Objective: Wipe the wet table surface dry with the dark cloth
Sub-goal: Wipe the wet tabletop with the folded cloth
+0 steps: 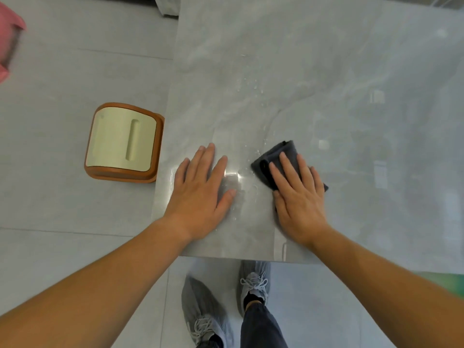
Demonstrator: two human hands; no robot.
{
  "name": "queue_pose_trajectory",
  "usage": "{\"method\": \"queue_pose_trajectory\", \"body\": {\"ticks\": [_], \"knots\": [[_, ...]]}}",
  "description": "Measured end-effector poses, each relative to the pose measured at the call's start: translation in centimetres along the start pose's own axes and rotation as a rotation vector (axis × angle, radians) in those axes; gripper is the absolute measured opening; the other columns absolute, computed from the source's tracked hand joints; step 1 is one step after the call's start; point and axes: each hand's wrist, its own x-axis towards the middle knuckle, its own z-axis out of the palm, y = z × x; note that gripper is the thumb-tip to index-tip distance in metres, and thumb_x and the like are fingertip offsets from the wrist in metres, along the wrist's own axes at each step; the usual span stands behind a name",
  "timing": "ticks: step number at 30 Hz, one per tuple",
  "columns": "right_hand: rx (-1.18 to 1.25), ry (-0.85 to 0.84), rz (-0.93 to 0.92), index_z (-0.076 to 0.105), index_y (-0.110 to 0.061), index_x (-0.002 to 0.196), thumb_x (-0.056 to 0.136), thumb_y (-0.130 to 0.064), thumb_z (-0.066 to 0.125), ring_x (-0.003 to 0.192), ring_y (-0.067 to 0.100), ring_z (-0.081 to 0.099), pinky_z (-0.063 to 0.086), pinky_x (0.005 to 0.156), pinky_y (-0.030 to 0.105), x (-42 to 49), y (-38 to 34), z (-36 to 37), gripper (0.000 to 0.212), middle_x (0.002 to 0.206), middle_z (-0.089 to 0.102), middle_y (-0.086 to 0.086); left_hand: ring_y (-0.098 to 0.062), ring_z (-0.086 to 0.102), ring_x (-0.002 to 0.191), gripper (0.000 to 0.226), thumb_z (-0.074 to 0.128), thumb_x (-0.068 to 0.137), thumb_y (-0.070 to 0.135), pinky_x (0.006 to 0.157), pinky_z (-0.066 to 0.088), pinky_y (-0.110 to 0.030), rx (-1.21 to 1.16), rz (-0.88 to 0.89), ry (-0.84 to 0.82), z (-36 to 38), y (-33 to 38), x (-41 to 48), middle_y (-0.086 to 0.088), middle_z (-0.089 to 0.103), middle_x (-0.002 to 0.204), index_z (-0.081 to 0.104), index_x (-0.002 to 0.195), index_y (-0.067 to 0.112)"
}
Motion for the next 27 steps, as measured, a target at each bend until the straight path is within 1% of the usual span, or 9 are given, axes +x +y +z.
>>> {"method": "queue_pose_trajectory", "body": {"ticks": [2,7,12,14,17,20,22,24,27], "knots": [[-0.027,-0.025,-0.058,0.027,-0.030,0.157,0.099,-0.033,0.031,0.155,0.029,0.004,0.000,0.124,0.046,2.5,2.2,-1.0,0.058,0.167,0.017,-0.003,-0.018,-0.023,0.152,0.070,0.018,0.103,0.059,0.121,-0.014,-0.039,0.003,-0.024,0.017,-0.8,-0.2,2.4,-0.003,-0.020,0.167,-0.001,0.160,0.024],[0.014,0.044,0.096,0.022,-0.029,0.159,0.100,-0.031,0.027,0.155,0.029,-0.001,-0.002,0.124,0.047,11.0,2.2,-2.6,0.059,0.169,0.010,-0.003,-0.021,-0.019,0.153,0.069,0.016,0.102,0.058,0.123,-0.004,-0.043,0.036,-0.093,0.014,-2.1,0.1,7.9,-0.004,-0.016,0.168,-0.002,0.160,0.025],[-0.029,-0.046,-0.180,0.030,-0.028,0.157,0.101,-0.034,0.031,0.155,0.030,0.007,0.006,0.124,0.051,10.1,4.4,-2.9,0.056,0.167,0.017,-0.004,-0.023,-0.004,0.153,0.062,0.020,0.103,0.056,0.119,0.008,-0.044,0.035,-0.156,-0.006,-3.5,0.9,9.1,-0.003,0.001,0.169,0.016,0.157,0.027],[-0.034,-0.061,-0.213,0.033,-0.030,0.156,0.101,-0.036,0.029,0.155,0.029,0.009,0.008,0.124,0.050,12.6,5.9,-3.9,0.056,0.167,0.019,-0.005,-0.024,0.005,0.151,0.056,0.022,0.103,0.054,0.118,0.012,-0.044,0.036,-0.151,-0.006,-4.2,0.8,9.3,-0.003,0.011,0.167,0.026,0.153,0.028],[0.025,-0.030,-0.054,0.025,-0.032,0.158,0.102,-0.032,0.029,0.155,0.026,0.001,-0.001,0.124,0.046,19.3,6.4,-5.8,0.056,0.168,0.011,-0.006,-0.023,0.024,0.141,0.048,0.022,0.101,0.054,0.114,0.020,-0.043,0.053,-0.130,0.012,-5.2,0.5,10.0,0.000,0.031,0.155,0.041,0.138,0.029],[0.020,-0.003,0.038,0.019,-0.031,0.159,0.104,-0.028,0.030,0.155,0.028,-0.003,-0.004,0.124,0.046,23.5,5.4,-6.3,0.057,0.169,0.006,-0.004,-0.023,0.034,0.135,0.049,0.021,0.099,0.054,0.114,0.023,-0.042,0.044,-0.120,0.031,-6.0,0.0,11.2,0.001,0.039,0.144,0.047,0.130,0.028],[-0.022,0.009,-0.029,0.022,-0.029,0.159,0.102,-0.030,0.030,0.155,0.031,0.001,0.000,0.124,0.049,23.4,5.2,-6.1,0.058,0.169,0.011,-0.003,-0.025,0.029,0.141,0.047,0.024,0.100,0.054,0.117,0.021,-0.044,0.021,-0.112,0.043,-6.5,-0.5,12.3,-0.002,0.034,0.149,0.044,0.133,0.026],[-0.051,-0.031,-0.141,0.027,-0.030,0.158,0.100,-0.034,0.029,0.155,0.031,0.005,0.003,0.124,0.049,22.6,6.0,-6.0,0.058,0.168,0.016,-0.004,-0.028,0.010,0.152,0.052,0.025,0.102,0.054,0.122,0.011,-0.046,0.012,-0.115,0.028,-7.0,-0.9,13.8,-0.006,0.017,0.163,0.035,0.144,0.025],[-0.034,-0.104,-0.204,0.028,-0.033,0.157,0.099,-0.038,0.026,0.155,0.026,0.004,0.002,0.124,0.047,24.0,7.7,-7.1,0.058,0.167,0.015,-0.008,-0.025,-0.018,0.153,0.067,0.016,0.101,0.057,0.124,-0.009,-0.043,0.038,-0.132,0.003,-7.9,-1.6,16.7,-0.009,-0.011,0.168,0.010,0.159,0.023]]}}
